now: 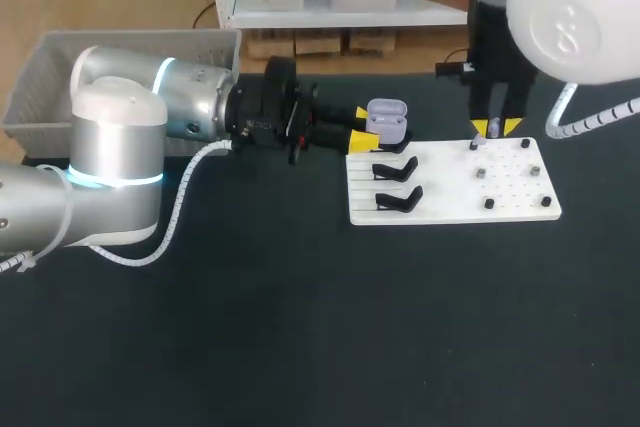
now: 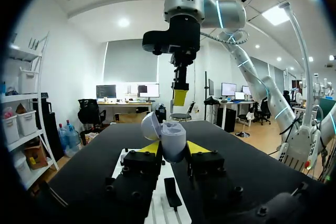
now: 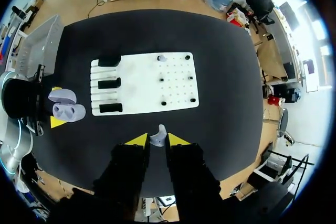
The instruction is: Pick up each earbud case from the left stands, insert the matching earbuds, close the lid, and place the case in the box.
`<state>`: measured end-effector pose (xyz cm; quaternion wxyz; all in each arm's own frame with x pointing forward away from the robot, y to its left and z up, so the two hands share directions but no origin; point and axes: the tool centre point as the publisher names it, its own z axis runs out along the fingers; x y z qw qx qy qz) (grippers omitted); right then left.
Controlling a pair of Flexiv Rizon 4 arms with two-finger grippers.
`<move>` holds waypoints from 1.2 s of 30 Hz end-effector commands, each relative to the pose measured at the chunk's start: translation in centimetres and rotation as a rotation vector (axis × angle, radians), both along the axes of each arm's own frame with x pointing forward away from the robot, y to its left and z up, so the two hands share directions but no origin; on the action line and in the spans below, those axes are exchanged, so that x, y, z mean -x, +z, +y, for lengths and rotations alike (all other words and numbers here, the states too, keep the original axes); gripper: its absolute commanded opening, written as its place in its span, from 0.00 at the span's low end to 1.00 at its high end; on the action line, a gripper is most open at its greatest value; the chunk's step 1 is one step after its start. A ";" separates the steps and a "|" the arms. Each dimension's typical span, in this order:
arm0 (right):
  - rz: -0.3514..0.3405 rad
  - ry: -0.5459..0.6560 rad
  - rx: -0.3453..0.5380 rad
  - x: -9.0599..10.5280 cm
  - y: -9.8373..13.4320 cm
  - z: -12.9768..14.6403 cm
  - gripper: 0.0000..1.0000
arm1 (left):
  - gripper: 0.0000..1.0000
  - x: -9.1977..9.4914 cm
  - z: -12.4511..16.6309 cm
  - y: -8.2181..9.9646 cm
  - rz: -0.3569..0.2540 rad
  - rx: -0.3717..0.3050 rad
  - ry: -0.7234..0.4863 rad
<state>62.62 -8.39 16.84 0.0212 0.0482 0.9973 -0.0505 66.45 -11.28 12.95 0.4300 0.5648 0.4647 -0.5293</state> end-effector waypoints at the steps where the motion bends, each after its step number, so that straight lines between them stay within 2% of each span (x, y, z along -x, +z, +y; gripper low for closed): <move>1: -0.052 -0.106 0.038 0.7 1.2 2.4 0.00 | 0.00 0.0 0.0 -0.1 -0.002 0.002 0.002; 2: -0.060 -0.121 0.054 0.9 1.4 2.9 0.00 | 0.00 0.0 0.0 -0.1 -0.002 0.002 0.002; 3: -0.056 -0.139 0.024 1.1 1.6 3.3 0.00 | 0.00 0.0 0.0 -0.1 -0.002 0.002 0.002; 5: -0.070 -0.166 0.036 1.4 1.9 4.0 0.00 | 0.00 0.0 0.0 -0.1 -0.002 0.002 0.002; 6: -0.065 -0.179 0.012 1.5 2.0 4.2 0.00 | 0.00 0.0 0.0 -0.1 -0.002 0.002 0.002; 12: -0.065 -0.239 -0.023 1.7 2.7 4.9 0.00 | 0.00 0.6 -0.6 -0.3 -0.022 0.012 0.015; 17: -0.066 -0.277 -0.047 1.6 3.0 5.3 0.00 | 0.00 1.1 -1.1 -0.5 -0.025 0.069 0.044; 27: -0.072 -0.294 -0.087 1.1 3.6 7.0 0.00 | 0.00 1.4 -1.6 -0.7 -0.032 0.077 0.036; 36: -0.074 -0.295 -0.086 1.1 3.6 7.0 0.00 | 0.00 1.4 -1.7 -0.7 -0.033 0.075 0.035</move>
